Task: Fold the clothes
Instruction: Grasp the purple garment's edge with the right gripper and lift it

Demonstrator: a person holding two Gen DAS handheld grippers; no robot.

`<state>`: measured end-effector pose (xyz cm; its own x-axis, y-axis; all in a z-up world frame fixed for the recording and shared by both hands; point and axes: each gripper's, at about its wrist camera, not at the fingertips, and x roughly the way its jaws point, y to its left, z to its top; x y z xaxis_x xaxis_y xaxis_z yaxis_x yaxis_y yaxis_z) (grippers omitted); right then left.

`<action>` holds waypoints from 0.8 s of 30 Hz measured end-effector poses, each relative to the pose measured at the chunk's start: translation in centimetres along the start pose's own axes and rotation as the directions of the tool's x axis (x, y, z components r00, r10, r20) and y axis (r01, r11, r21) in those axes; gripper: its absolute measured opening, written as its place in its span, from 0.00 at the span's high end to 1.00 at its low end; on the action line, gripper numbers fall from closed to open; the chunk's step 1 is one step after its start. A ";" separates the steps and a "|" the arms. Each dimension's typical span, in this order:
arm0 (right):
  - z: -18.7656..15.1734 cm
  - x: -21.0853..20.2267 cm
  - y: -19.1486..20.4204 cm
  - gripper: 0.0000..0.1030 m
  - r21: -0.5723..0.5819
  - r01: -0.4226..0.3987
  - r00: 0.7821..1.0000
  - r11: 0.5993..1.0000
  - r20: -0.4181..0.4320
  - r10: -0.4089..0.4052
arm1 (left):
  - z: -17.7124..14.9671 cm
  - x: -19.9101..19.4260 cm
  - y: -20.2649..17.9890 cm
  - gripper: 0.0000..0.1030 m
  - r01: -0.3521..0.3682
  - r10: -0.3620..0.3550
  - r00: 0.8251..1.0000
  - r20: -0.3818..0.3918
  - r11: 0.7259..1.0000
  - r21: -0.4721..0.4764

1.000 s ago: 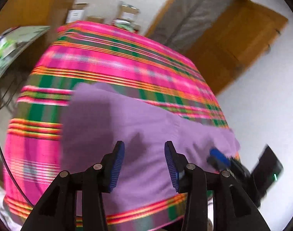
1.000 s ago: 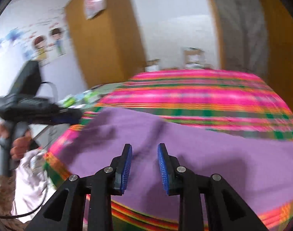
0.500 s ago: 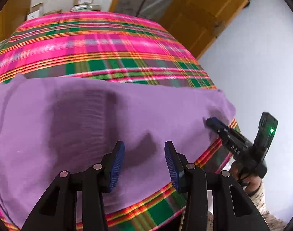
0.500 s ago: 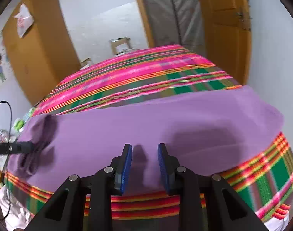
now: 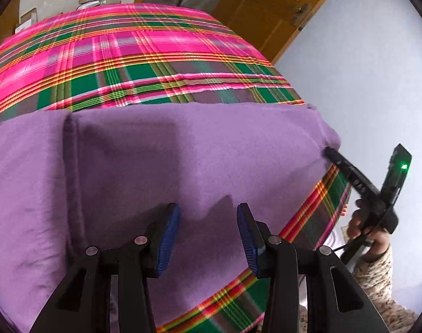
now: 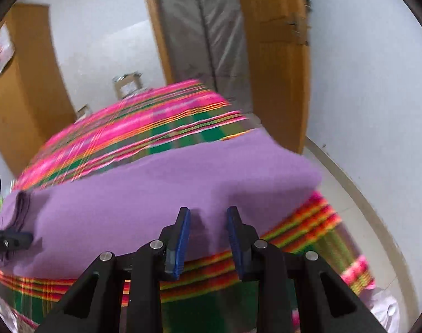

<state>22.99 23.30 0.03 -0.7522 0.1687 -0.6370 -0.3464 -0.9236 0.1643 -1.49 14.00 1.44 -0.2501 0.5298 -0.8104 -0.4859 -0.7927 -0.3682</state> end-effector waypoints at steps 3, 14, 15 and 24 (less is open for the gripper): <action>0.2 -0.3 -2.3 0.72 0.059 0.041 0.999 0.997 0.013 -0.042 | 0.7 0.7 -0.6 0.56 0.016 -0.016 1.000 -0.004 1.000 0.016; 1.3 0.2 -5.9 0.57 0.178 0.067 0.997 0.982 0.016 -0.071 | 3.3 3.5 -7.3 0.56 0.089 -0.083 0.995 -0.052 0.988 0.126; 1.5 0.2 -6.1 0.57 0.187 0.064 0.998 0.980 0.013 -0.068 | 3.7 3.9 -7.9 0.56 0.101 -0.094 0.994 -0.060 0.985 0.137; 2.7 2.0 -8.0 0.57 0.270 -0.003 0.999 0.963 -0.031 0.012 | 6.1 7.6 -13.2 0.56 0.178 -0.156 0.980 -0.122 0.964 0.199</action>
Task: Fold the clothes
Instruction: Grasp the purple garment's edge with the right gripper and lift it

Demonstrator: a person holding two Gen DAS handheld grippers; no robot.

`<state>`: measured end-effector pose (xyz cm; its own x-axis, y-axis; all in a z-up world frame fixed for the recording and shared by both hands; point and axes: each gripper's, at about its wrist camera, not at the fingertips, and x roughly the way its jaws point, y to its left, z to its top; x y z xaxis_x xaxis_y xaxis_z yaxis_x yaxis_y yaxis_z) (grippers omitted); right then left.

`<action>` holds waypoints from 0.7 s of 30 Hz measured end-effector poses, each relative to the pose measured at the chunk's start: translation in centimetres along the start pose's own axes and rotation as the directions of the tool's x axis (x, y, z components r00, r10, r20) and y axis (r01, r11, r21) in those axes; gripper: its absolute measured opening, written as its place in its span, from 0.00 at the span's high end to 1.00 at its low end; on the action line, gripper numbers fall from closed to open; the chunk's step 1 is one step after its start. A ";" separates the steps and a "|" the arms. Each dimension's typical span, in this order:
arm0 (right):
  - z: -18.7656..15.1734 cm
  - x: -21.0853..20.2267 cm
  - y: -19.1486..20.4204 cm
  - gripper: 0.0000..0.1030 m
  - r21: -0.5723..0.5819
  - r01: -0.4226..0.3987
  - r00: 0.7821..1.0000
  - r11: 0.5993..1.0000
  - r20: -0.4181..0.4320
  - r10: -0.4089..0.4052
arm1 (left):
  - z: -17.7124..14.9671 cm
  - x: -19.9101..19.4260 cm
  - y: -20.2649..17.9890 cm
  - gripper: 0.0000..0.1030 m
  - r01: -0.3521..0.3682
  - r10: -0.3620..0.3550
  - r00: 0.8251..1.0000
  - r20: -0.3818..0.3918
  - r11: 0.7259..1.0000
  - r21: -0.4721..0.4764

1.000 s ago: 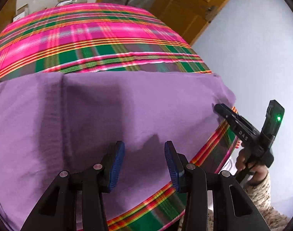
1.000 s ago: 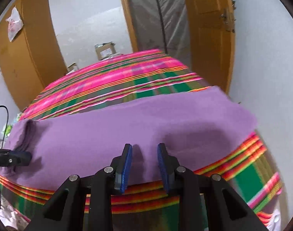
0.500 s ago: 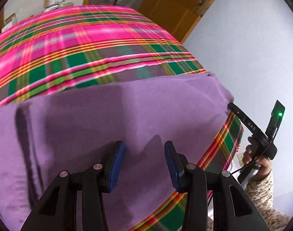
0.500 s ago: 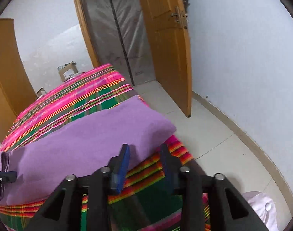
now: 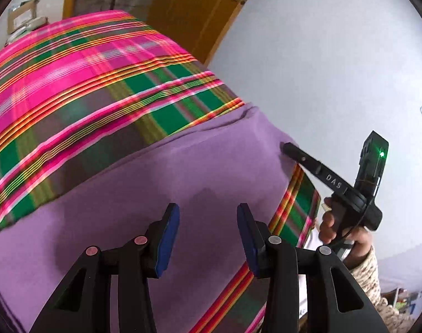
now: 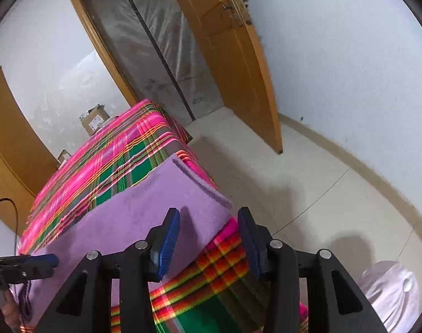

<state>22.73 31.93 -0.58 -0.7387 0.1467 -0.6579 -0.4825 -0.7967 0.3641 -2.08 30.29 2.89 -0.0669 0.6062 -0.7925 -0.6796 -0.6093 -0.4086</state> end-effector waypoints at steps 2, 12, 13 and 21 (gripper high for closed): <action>0.0 0.5 0.1 0.57 -0.006 0.007 1.000 1.000 -0.011 -0.007 | 1.0 1.1 -0.5 0.56 0.017 -0.017 1.000 -0.017 1.000 0.009; -0.3 0.7 0.9 0.69 -0.104 0.059 0.998 0.993 0.020 -0.057 | 4.7 5.6 -1.4 0.57 0.009 -0.010 0.998 -0.070 1.000 -0.011; -0.4 0.7 1.0 0.70 -0.115 0.066 0.998 0.991 0.026 -0.063 | 4.9 5.8 -1.6 0.56 0.008 -0.008 0.998 -0.069 1.000 -0.007; -0.6 0.0 2.7 0.89 -0.199 0.053 0.997 0.979 0.060 -0.042 | 5.4 6.3 -2.0 0.55 -0.004 0.005 0.997 -0.071 1.000 0.009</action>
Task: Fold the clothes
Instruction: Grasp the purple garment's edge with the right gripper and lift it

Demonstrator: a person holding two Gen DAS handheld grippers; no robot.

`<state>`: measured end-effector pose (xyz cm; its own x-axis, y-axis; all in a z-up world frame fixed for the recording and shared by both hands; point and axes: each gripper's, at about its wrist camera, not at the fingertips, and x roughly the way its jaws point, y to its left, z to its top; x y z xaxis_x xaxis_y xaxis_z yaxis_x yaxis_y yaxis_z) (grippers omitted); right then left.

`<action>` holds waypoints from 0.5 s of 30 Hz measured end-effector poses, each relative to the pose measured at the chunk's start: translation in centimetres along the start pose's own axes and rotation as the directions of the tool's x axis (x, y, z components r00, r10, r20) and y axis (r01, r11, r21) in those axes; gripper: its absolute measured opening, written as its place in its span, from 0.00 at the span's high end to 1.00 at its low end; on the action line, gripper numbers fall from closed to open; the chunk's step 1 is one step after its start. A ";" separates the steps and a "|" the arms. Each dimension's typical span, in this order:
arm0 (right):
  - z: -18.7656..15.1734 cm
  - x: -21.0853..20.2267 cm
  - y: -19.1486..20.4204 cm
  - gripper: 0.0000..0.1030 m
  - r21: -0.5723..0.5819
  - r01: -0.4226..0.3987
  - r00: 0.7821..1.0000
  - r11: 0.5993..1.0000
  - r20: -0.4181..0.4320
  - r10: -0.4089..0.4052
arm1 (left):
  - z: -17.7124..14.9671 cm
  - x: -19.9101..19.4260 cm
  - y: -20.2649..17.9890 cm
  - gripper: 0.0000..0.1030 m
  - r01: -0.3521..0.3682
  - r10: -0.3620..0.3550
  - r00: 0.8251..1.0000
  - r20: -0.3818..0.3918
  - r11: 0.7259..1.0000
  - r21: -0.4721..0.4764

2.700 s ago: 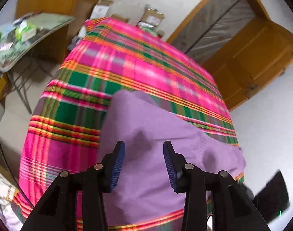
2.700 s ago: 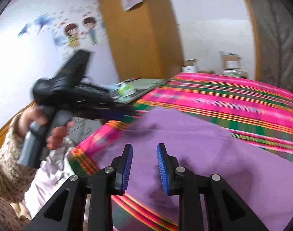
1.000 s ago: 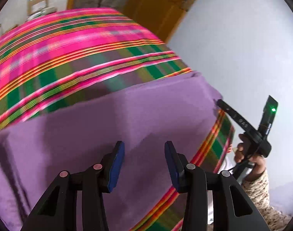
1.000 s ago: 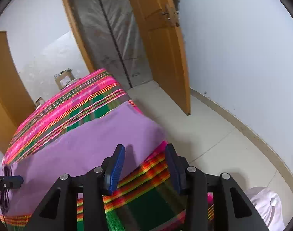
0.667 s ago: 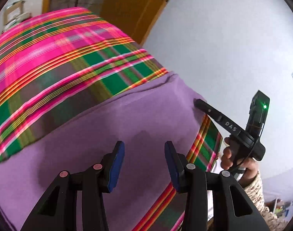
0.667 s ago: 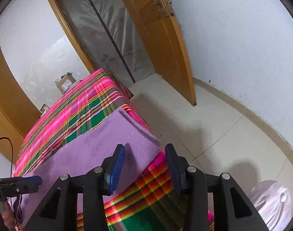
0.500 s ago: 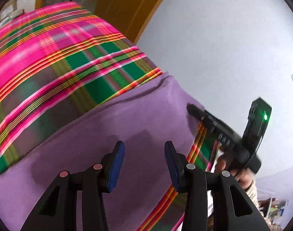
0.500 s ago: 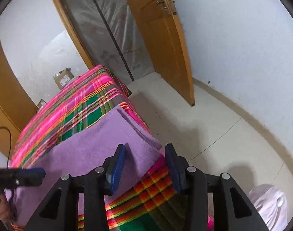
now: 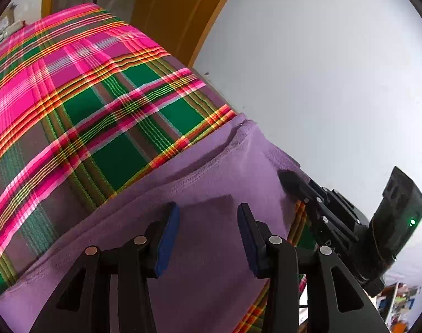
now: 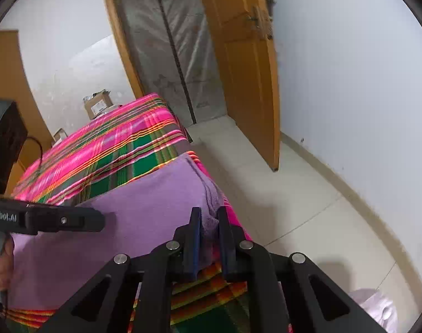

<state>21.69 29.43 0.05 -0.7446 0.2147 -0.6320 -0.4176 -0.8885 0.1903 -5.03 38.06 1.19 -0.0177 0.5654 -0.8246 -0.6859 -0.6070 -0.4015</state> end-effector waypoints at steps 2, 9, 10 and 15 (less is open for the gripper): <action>0.0 -0.8 0.5 0.89 -0.015 -0.021 0.999 1.000 0.028 0.022 | 0.1 0.0 0.0 0.55 0.004 -0.004 1.000 -0.006 1.000 -0.006; -0.3 -3.2 3.6 0.89 -0.136 -0.062 0.993 0.989 0.094 0.075 | 0.6 -0.6 0.4 0.53 0.213 -0.219 0.975 -0.046 0.969 -0.123; -0.4 -3.3 4.0 0.89 -0.152 -0.067 0.992 0.986 0.096 0.082 | 0.8 -0.8 0.3 0.49 0.244 -0.252 0.967 -0.043 0.960 -0.137; -0.9 -3.4 5.2 0.89 -0.199 -0.082 0.991 0.977 0.084 0.101 | 2.0 -1.6 0.0 0.47 0.320 -0.324 0.946 0.008 0.932 -0.169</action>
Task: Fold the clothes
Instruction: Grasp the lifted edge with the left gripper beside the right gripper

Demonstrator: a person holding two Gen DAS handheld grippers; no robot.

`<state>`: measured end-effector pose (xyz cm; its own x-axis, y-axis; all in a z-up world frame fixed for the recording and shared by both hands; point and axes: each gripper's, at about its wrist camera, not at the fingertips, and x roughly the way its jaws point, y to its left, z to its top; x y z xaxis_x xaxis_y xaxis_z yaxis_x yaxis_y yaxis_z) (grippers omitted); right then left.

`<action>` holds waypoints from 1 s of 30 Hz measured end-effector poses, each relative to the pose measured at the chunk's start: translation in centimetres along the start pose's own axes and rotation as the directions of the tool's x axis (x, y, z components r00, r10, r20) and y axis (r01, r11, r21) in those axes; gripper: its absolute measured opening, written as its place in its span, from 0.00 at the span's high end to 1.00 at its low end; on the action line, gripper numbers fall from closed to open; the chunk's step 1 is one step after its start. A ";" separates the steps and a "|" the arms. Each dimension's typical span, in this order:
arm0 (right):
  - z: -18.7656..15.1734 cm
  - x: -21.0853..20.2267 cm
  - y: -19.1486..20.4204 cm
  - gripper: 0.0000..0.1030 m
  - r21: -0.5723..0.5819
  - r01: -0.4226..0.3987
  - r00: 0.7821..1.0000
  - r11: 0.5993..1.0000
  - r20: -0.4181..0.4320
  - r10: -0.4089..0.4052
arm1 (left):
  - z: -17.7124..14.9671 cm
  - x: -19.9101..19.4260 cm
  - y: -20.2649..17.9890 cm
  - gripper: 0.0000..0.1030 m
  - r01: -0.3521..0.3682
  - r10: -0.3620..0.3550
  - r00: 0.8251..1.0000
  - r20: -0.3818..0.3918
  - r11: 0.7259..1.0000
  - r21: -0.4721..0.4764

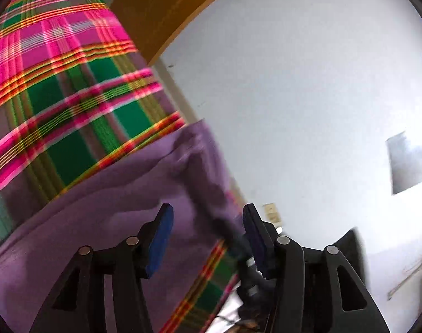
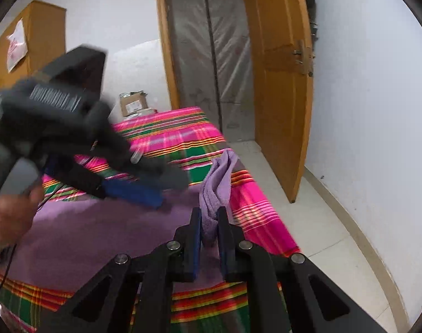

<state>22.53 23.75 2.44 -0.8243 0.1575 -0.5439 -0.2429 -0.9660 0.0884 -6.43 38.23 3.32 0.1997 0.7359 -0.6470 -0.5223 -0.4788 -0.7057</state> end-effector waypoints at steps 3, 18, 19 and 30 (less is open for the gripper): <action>-0.2 0.0 0.7 0.89 -0.030 -0.016 1.000 0.999 -0.007 0.016 | 0.7 0.3 -0.5 0.47 -0.025 0.025 1.000 -0.001 1.000 0.007; -0.3 -1.5 3.1 0.89 -0.096 -0.091 0.996 0.991 0.003 0.092 | -0.4 0.3 0.6 0.75 -0.111 0.111 0.994 -0.017 0.993 -0.025; -0.2 -1.7 3.3 0.89 -0.097 -0.095 0.995 0.991 0.005 0.096 | -0.6 0.0 0.5 0.78 -0.115 0.115 0.993 -0.015 0.993 -0.022; 1.0 -3.5 6.8 0.89 -0.152 -0.143 0.988 0.978 0.030 0.150 | -2.6 -5.3 0.7 0.83 -0.160 0.160 0.987 0.036 0.987 0.002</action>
<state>23.19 16.81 5.79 -0.8660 0.0172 -0.4997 -0.0413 -0.9985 0.0372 -5.73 32.80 5.49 0.0840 0.6667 -0.7406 -0.5493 -0.5891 -0.5926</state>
